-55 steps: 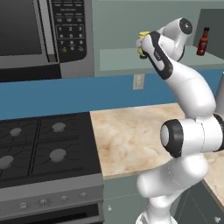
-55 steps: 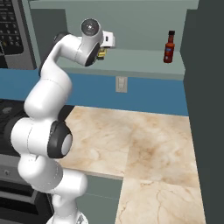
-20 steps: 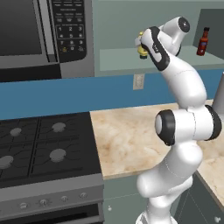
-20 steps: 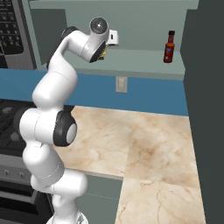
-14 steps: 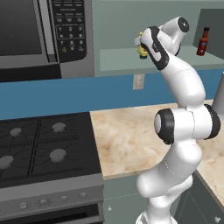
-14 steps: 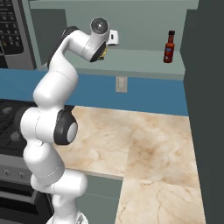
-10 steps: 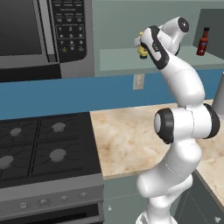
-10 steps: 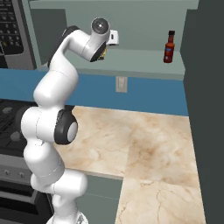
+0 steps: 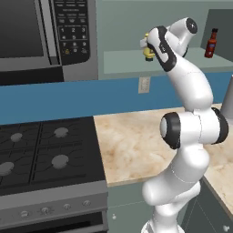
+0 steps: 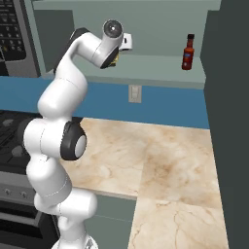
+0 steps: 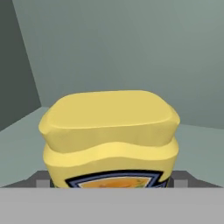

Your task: Take 2 condiments from the cabinet and move them on the counter near the stove.Make sure the condiments are lined up with each other, next to each other.

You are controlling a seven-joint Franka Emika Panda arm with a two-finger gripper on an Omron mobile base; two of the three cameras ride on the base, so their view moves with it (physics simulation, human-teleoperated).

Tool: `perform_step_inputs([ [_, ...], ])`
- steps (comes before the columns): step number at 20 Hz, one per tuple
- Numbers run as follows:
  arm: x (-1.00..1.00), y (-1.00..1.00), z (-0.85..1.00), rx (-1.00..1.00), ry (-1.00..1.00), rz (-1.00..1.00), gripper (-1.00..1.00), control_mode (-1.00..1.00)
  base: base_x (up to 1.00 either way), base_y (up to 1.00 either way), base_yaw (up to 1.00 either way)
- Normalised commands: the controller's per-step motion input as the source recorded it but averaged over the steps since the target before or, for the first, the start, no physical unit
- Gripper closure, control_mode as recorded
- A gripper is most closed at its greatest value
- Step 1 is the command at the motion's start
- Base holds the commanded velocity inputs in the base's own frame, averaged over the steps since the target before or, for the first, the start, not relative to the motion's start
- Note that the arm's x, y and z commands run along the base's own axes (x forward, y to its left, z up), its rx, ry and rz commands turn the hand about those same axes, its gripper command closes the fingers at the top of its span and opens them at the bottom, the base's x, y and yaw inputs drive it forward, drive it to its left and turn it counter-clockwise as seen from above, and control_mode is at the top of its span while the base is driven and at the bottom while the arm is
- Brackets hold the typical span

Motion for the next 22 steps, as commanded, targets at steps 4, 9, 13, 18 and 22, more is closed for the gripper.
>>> perform_step_inputs([
  [4,0.00,0.00,0.00,0.00,0.00,0.00,1.00,-1.00,0.00,0.00,0.00],
  [9,-0.58,0.00,0.01,0.00,-0.11,0.00,1.00,-1.00,0.00,0.00,0.00],
  [13,-1.00,0.00,0.11,0.00,-0.25,0.00,1.00,-1.00,0.00,0.00,0.00],
  [18,-1.00,0.01,0.06,0.00,-0.03,0.09,1.00,-1.00,0.00,0.00,0.00],
  [22,-1.00,0.05,0.00,0.00,0.18,0.22,1.00,-1.00,0.00,0.00,0.00],
])
